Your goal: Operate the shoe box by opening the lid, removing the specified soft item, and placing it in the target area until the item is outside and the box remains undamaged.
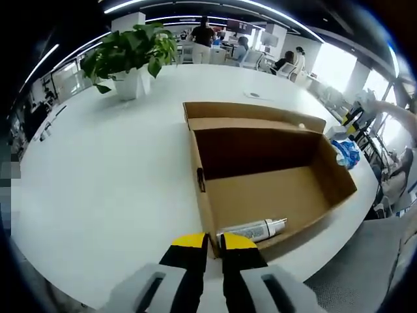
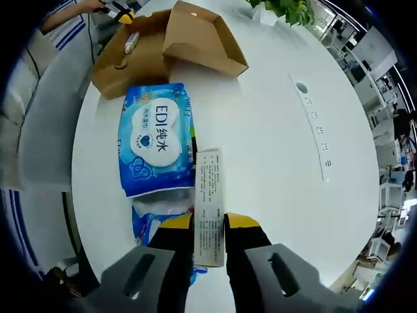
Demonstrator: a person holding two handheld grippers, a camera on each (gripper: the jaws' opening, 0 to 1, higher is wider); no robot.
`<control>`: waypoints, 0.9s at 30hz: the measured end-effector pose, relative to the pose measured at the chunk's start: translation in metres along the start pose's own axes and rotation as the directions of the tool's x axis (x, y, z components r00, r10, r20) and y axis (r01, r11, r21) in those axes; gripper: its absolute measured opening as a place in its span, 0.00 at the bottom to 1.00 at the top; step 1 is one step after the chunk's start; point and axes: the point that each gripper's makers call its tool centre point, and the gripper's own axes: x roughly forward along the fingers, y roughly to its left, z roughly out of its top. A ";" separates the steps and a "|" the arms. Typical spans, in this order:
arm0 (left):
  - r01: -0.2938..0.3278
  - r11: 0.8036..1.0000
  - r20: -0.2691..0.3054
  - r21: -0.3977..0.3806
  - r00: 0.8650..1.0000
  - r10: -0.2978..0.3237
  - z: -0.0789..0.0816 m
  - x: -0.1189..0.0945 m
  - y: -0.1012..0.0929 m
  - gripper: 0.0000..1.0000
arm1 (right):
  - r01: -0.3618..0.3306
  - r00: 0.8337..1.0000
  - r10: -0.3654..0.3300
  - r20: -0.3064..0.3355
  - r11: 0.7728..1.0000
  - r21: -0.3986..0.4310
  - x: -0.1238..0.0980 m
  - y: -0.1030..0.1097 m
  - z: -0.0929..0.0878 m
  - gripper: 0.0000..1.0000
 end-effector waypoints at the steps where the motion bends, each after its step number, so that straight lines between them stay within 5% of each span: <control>1: 0.000 1.000 0.000 -0.002 1.000 0.000 0.000 0.000 0.000 0.07 | 0.000 1.000 0.000 -0.006 1.000 0.000 0.001 0.000 -0.002 0.15; 22: -0.003 1.000 -0.005 0.006 1.000 0.003 0.000 0.000 0.000 0.07 | 0.013 0.982 -0.031 -0.186 0.995 -0.100 0.017 -0.008 -0.057 0.15; 27: -0.002 1.000 -0.005 0.006 1.000 0.002 0.000 0.000 0.000 0.07 | 0.032 0.980 -0.052 -0.190 0.994 -0.109 0.016 -0.013 -0.058 0.15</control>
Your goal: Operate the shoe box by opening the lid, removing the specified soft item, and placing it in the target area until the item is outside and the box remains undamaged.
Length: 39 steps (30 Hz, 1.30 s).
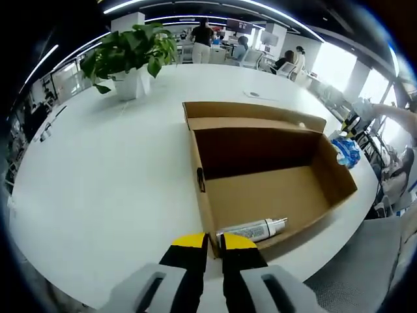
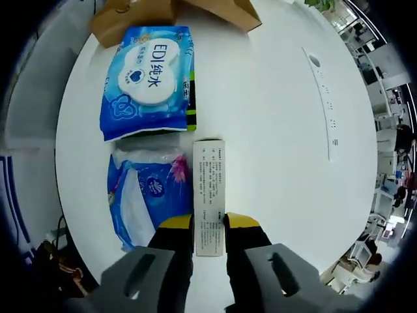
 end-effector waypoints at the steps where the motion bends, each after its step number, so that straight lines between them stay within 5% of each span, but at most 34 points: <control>1: 0.001 1.000 0.000 0.000 1.000 -0.001 0.000 0.000 0.000 0.07 | 0.003 1.000 -0.004 -0.004 1.000 -0.008 0.000 -0.001 0.000 0.16; 20: 0.003 1.000 0.000 0.015 1.000 -0.003 0.000 0.002 0.001 0.08 | 0.071 0.997 -0.072 -0.018 0.997 -0.030 0.002 -0.015 -0.001 0.17; 30: -0.003 0.998 -0.011 0.062 1.000 0.003 0.003 0.001 0.000 0.10 | 0.126 0.991 -0.127 0.028 0.991 0.044 -0.013 -0.014 0.004 0.27; 39: 0.002 0.993 -0.013 0.121 1.000 0.000 0.005 -0.006 0.001 0.17 | 0.158 0.983 -0.170 0.072 0.976 0.147 -0.030 0.008 0.004 0.35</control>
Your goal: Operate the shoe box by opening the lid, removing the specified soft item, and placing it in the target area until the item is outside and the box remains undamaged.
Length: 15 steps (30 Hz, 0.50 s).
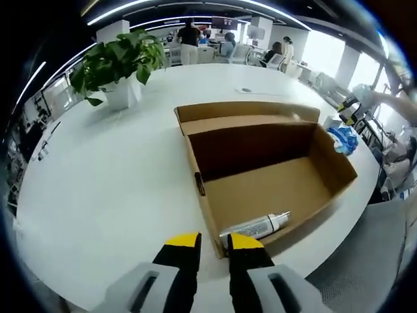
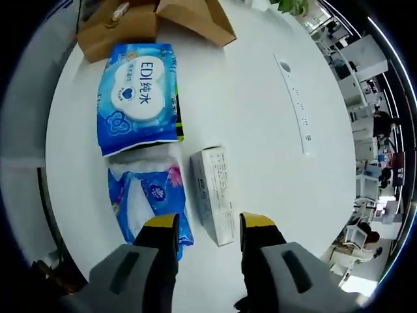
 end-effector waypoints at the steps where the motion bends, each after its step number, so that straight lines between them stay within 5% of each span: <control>1: 0.000 1.000 0.004 0.011 1.000 0.000 0.002 -0.003 0.000 0.18 | 0.001 1.000 -0.001 0.003 1.000 0.006 -0.001 0.001 0.000 0.36; 9: 0.047 0.994 0.030 0.098 0.998 -0.050 0.021 -0.015 -0.008 0.24 | 0.045 0.994 -0.056 0.093 0.993 0.113 -0.024 0.023 0.009 0.49; 15: 0.102 0.972 0.003 0.211 0.994 -0.105 0.031 -0.015 -0.017 0.28 | 0.058 0.976 -0.107 0.189 0.967 0.246 -0.043 0.040 0.023 0.56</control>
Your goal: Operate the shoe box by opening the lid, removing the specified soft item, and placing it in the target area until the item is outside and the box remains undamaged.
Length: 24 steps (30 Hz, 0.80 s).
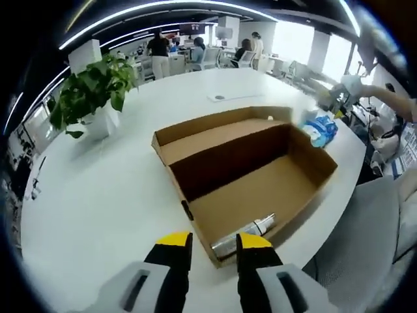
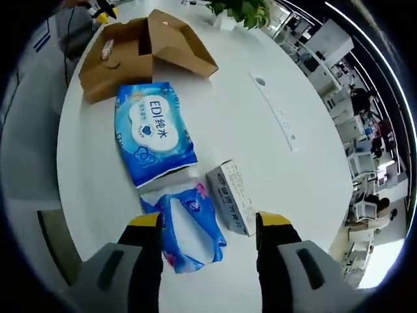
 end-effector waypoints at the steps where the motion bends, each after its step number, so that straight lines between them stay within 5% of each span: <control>1: 0.008 1.000 -0.007 0.014 1.000 -0.008 0.001 0.001 0.000 0.29 | -0.002 1.000 0.001 0.017 1.000 0.016 -0.003 0.004 0.002 0.58; 14: 0.151 0.967 -0.114 0.204 0.985 -0.130 0.017 0.022 -0.015 0.33 | 0.011 0.978 -0.056 0.200 0.975 0.221 -0.033 0.046 0.029 0.81; 18: 0.224 0.914 -0.187 0.338 0.968 -0.167 0.013 0.030 -0.020 0.37 | 0.010 0.972 -0.070 0.226 0.966 0.258 -0.039 0.064 0.033 0.88; 20: 0.248 0.873 -0.212 0.420 0.962 -0.171 0.013 0.034 -0.021 0.38 | 0.005 0.966 -0.077 0.247 0.960 0.280 -0.041 0.070 0.036 0.90; 24: 0.288 0.847 -0.240 0.446 0.951 -0.196 0.015 0.041 -0.025 0.39 | -0.004 0.953 -0.097 0.286 0.943 0.334 -0.049 0.081 0.039 0.94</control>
